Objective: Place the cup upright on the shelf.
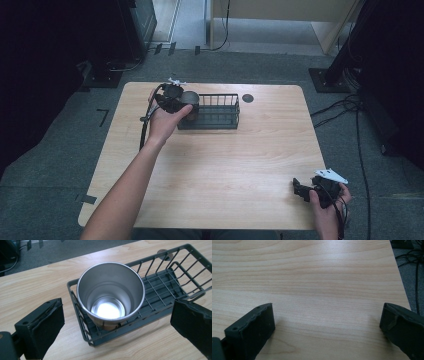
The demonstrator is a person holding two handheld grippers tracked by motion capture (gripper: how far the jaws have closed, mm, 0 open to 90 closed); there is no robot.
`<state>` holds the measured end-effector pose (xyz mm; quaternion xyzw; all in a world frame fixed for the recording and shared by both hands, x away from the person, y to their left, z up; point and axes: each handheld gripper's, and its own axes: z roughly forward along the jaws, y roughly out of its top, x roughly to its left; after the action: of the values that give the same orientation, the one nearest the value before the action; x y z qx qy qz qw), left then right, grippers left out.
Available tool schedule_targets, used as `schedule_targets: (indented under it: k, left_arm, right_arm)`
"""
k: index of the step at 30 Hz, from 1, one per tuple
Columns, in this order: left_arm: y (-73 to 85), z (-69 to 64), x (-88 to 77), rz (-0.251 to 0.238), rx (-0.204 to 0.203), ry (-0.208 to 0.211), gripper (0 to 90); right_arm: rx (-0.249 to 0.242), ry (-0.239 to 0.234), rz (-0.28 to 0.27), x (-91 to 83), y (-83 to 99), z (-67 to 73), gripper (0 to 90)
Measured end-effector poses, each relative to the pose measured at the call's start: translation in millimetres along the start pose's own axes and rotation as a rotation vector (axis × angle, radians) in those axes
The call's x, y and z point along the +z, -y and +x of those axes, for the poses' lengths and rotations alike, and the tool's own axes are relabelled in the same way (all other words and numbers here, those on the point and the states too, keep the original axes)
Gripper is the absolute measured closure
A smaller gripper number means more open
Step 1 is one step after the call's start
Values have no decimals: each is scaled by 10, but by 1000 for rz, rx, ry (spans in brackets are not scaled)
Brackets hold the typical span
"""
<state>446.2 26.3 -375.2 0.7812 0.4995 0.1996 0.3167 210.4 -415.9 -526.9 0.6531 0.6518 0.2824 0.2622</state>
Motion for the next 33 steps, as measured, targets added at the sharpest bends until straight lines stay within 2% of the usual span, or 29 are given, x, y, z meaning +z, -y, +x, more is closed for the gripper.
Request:
schedule_targets:
  k: [17, 19, 33]
  left_arm:
    - [225, 14, -293, -41, -2, 5, 0]
    - [283, 29, -332, -44, -15, 15, 0]
    - [531, 28, -416, -42, -12, 12, 0]
  right_arm:
    - [0, 0, 0, 0, 0, 0, 0]
    - [0, 0, 0, 0, 0, 0, 0]
    - [0, 0, 0, 0, 0, 0, 0]
